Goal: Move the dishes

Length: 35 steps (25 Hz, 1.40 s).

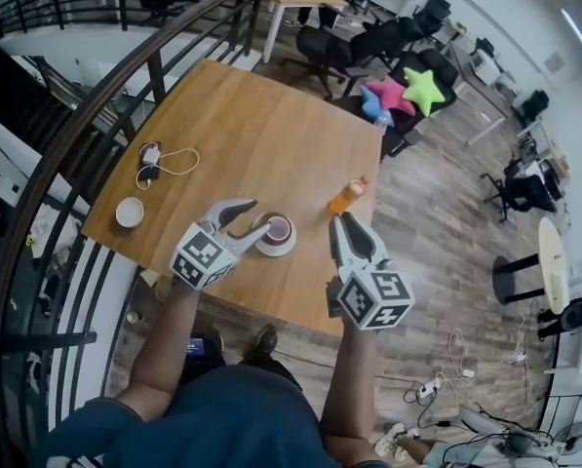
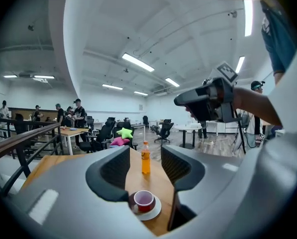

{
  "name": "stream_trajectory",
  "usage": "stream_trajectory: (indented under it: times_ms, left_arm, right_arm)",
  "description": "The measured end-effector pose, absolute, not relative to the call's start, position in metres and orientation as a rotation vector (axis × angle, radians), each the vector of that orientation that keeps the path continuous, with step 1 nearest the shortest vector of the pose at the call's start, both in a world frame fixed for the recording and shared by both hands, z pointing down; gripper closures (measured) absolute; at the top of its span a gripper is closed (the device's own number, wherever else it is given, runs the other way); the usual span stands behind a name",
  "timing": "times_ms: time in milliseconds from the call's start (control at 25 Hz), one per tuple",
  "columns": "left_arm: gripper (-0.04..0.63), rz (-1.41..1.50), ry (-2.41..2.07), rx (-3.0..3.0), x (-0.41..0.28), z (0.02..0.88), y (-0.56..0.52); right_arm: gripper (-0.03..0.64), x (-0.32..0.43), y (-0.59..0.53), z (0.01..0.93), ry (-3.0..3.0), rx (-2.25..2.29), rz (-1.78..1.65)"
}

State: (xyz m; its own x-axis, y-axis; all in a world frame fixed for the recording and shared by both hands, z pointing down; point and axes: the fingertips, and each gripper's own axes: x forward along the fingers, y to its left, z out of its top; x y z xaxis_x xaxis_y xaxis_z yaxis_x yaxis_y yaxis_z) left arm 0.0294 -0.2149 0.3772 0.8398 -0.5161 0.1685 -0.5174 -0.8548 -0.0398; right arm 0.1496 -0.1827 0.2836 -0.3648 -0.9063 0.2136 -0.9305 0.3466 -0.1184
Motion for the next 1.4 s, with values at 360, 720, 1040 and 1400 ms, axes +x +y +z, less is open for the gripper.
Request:
stream_trajectory:
  times_ms: [360, 720, 1040, 1400]
  left_arm:
    - [0.373, 0.502, -0.889, 2.919, 0.081, 0.458, -0.243]
    - [0.297, 0.722, -0.932, 2.842, 0.112, 0.546, -0.272]
    - [0.261, 0.897, -0.938, 2.787, 0.122, 0.61, -0.28]
    - [0.218, 0.977, -0.998, 2.711, 0.125, 0.651, -0.288]
  right_arm:
    - [0.548, 0.178, -0.223, 0.328, -2.523, 1.55, 0.461]
    - [0.548, 0.207, -0.251, 0.381, -2.495, 1.492, 0.57]
    - [0.548, 0.226, -0.253, 0.425, -2.446, 1.476, 0.66]
    - [0.548, 0.233, -0.249, 0.459, -2.421, 1.446, 0.731]
